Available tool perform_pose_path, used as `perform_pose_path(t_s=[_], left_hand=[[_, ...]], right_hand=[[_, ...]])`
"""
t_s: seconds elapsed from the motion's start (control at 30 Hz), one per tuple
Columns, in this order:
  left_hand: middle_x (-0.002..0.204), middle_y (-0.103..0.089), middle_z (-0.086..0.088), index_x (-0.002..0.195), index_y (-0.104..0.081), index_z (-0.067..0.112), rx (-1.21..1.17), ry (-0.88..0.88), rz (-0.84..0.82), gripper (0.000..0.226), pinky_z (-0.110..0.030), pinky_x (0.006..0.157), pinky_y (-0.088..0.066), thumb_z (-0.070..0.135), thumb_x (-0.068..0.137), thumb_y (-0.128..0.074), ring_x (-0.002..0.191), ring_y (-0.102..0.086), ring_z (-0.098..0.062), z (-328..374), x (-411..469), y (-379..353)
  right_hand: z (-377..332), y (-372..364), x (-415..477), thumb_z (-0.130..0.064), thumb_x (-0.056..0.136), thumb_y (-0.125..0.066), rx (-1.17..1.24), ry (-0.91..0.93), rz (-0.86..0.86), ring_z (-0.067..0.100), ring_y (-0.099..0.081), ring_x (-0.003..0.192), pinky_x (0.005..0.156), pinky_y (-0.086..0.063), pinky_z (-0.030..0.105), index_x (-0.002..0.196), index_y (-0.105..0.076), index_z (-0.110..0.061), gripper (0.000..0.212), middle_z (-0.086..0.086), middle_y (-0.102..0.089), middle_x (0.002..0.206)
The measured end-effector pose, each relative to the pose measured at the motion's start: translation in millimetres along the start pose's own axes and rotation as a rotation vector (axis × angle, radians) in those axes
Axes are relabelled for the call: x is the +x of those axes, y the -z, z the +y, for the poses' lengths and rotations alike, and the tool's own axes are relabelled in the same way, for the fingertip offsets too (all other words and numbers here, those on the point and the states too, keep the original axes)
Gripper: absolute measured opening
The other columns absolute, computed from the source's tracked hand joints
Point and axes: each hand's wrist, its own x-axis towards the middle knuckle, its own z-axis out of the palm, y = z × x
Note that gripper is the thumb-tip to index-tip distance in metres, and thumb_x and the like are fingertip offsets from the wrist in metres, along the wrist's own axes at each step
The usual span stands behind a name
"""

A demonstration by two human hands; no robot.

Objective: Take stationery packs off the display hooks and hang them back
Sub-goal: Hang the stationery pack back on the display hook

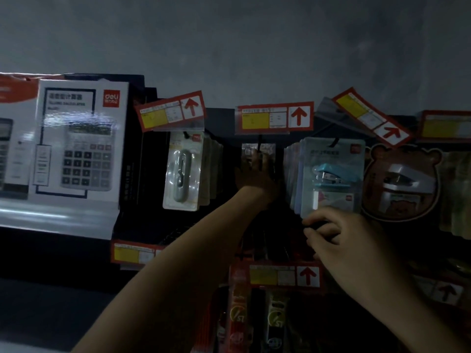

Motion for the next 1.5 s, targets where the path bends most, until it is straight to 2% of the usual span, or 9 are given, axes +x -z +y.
perform_pose_path(t_s=[0.2, 0.53, 0.7, 0.87, 0.93, 1.07, 1.23, 1.37, 1.5], left_hand=[[0.173, 0.012, -0.004, 0.164, -0.002, 0.032, -0.043, -0.045, 0.053, 0.081, -0.062, 0.125, -0.009, 0.063, 0.101, -0.042, 0.157, 0.010, -0.037, -8.0, 10.7, -11.2], [0.173, 0.013, -0.006, 0.165, 0.002, 0.029, -0.006, -0.059, 0.045, 0.083, -0.061, 0.125, -0.008, 0.062, 0.102, -0.041, 0.157, 0.011, -0.039, -8.9, 14.5, -12.4], [0.173, 0.009, -0.008, 0.164, -0.005, 0.029, 0.016, -0.053, 0.065, 0.082, -0.060, 0.125, -0.011, 0.058, 0.101, -0.047, 0.157, 0.005, -0.039, -5.7, 12.2, -8.7], [0.173, 0.003, -0.008, 0.164, -0.009, 0.032, 0.022, -0.057, 0.082, 0.081, -0.061, 0.124, -0.014, 0.061, 0.099, -0.048, 0.157, 0.002, -0.040, -6.5, 13.8, -5.7], [0.172, -0.002, -0.010, 0.162, -0.015, 0.032, 0.011, -0.067, 0.090, 0.078, -0.062, 0.123, -0.017, 0.062, 0.098, -0.049, 0.157, -0.003, -0.040, -7.2, 12.6, -4.5], [0.162, -0.031, -0.014, 0.154, -0.036, 0.029, 0.017, -0.117, 0.177, 0.068, -0.058, 0.113, -0.038, 0.062, 0.096, -0.053, 0.147, -0.032, -0.039, -9.1, -0.3, 5.0], [0.160, -0.034, -0.009, 0.154, -0.033, 0.033, 0.003, -0.168, 0.098, 0.067, -0.056, 0.107, -0.044, 0.059, 0.096, -0.055, 0.143, -0.038, -0.036, -3.2, -38.9, 38.1], [0.148, -0.049, -0.005, 0.148, -0.041, 0.030, 0.031, -0.232, 0.113, 0.059, -0.045, 0.094, -0.049, 0.056, 0.097, -0.056, 0.130, -0.054, -0.030, -1.3, -92.0, 68.1], [0.145, -0.053, -0.004, 0.153, -0.035, 0.031, 0.059, -0.263, 0.156, 0.063, -0.049, 0.099, -0.052, 0.058, 0.099, -0.051, 0.126, -0.057, -0.027, -4.4, -152.1, 93.2]], right_hand=[[-1.7, -4.0, -2.5, -0.033, 0.093, -0.071, -0.035, -0.013, 0.010, -0.002, -0.066, 0.069, 0.064, -0.057, 0.029, 0.092, -0.069, -0.041, 0.008, -0.021, -0.070, 0.074], [-1.6, -2.9, 0.8, -0.036, 0.094, -0.069, -0.074, -0.013, -0.022, -0.003, -0.066, 0.072, 0.066, -0.057, 0.026, 0.096, -0.069, -0.042, 0.006, -0.020, -0.069, 0.076], [-1.6, -2.3, -0.1, -0.035, 0.094, -0.070, -0.081, 0.006, -0.018, -0.003, -0.065, 0.070, 0.059, -0.051, 0.019, 0.094, -0.069, -0.039, 0.004, -0.019, -0.069, 0.076], [-1.1, -1.9, -0.5, -0.036, 0.094, -0.070, -0.067, 0.012, -0.012, -0.006, -0.065, 0.070, 0.057, -0.053, 0.020, 0.089, -0.068, -0.040, 0.006, -0.019, -0.069, 0.072], [-2.3, -1.2, -1.8, -0.041, 0.094, -0.069, -0.057, 0.021, 0.006, -0.007, -0.064, 0.072, 0.057, -0.054, 0.021, 0.088, -0.068, -0.039, 0.007, -0.019, -0.068, 0.072], [-6.4, 1.5, -8.7, -0.053, 0.094, -0.062, -0.004, 0.057, 0.044, 0.000, -0.066, 0.070, 0.059, -0.058, 0.031, 0.087, -0.068, -0.037, 0.019, -0.014, -0.069, 0.072], [-6.8, 5.3, -15.1, -0.053, 0.094, -0.061, 0.040, 0.069, 0.079, -0.002, -0.066, 0.070, 0.059, -0.058, 0.032, 0.087, -0.069, -0.036, 0.019, -0.013, -0.070, 0.071], [-8.7, 4.9, -18.0, -0.048, 0.093, -0.065, 0.128, 0.053, 0.083, -0.004, -0.065, 0.072, 0.062, -0.059, 0.033, 0.089, -0.068, -0.038, 0.011, -0.017, -0.069, 0.074], [-12.4, -2.0, -27.5, -0.045, 0.092, -0.067, 0.230, 0.067, 0.074, -0.008, -0.065, 0.076, 0.064, -0.059, 0.030, 0.096, -0.067, -0.040, 0.006, -0.021, -0.069, 0.079]])
